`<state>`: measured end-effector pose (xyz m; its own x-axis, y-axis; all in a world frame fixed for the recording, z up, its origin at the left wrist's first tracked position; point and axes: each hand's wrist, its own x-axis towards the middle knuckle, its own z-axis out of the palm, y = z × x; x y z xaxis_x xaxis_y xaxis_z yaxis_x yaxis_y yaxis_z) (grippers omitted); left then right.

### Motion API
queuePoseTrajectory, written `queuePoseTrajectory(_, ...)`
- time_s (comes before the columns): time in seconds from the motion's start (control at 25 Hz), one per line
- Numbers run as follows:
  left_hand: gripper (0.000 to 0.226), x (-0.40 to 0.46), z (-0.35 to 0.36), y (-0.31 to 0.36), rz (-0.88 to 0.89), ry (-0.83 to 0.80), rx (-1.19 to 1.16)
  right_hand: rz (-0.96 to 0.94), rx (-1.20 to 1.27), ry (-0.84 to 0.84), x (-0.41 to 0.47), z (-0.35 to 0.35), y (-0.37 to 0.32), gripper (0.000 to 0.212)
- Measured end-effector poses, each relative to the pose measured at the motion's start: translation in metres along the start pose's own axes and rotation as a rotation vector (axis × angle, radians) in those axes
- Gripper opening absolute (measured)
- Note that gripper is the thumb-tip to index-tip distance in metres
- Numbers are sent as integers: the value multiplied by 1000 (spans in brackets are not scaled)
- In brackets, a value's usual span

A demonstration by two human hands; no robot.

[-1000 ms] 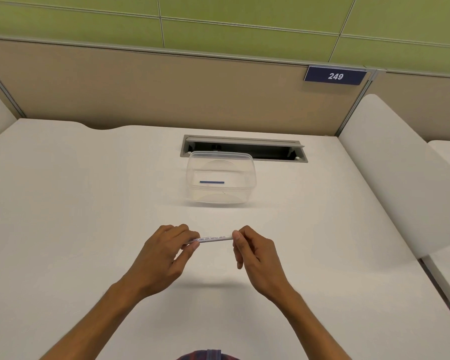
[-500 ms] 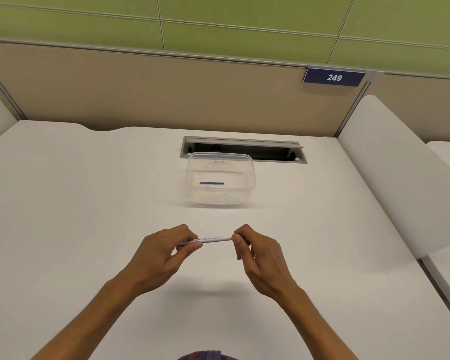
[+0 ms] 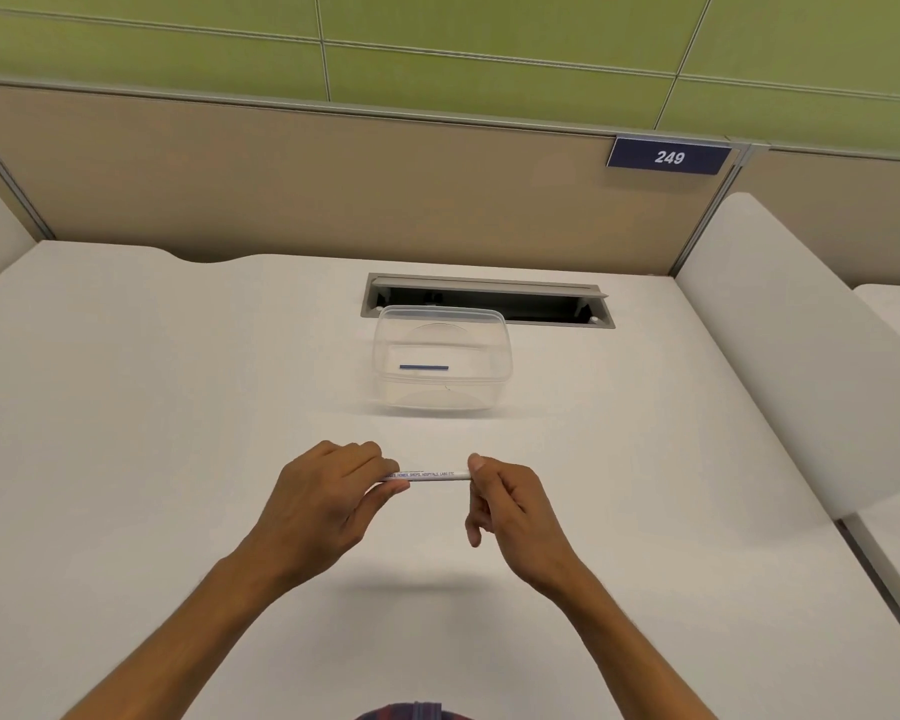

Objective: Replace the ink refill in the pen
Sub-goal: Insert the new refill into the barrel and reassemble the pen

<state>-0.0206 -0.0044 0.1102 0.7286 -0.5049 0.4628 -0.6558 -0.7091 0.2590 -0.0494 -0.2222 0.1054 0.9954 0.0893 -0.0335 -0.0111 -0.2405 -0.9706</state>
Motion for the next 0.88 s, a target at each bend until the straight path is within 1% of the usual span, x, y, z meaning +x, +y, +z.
queuePoseTrajectory(0.12,29,0,0,-3,-58,-21,-74,-79,-143,31,0,-1,1,43)
queuePoseTrajectory(0.2,30,-1,1,-6,-96,-37,-142,-161,-330,63,-1,-2,2,34)
queuePoseTrajectory(0.28,28,-2,2,-8,-117,-49,-187,-242,-505,94,-2,-3,4,30)
queuePoseTrajectory(0.4,27,-3,1,-9,-124,-55,-207,-320,-575,124,-2,-4,6,31)
queuePoseTrajectory(0.52,27,-3,-1,-7,-90,-24,-174,-309,-517,119,0,-3,8,37)
queuePoseTrajectory(0.68,25,0,-3,-3,-1,51,-48,-225,-312,82,1,-1,4,44)
queuePoseTrajectory(0.76,24,2,-2,-3,53,72,39,-130,-205,50,2,0,2,45)
queuePoseTrajectory(0.88,25,0,0,-5,113,60,138,29,-28,-41,5,0,-1,50)
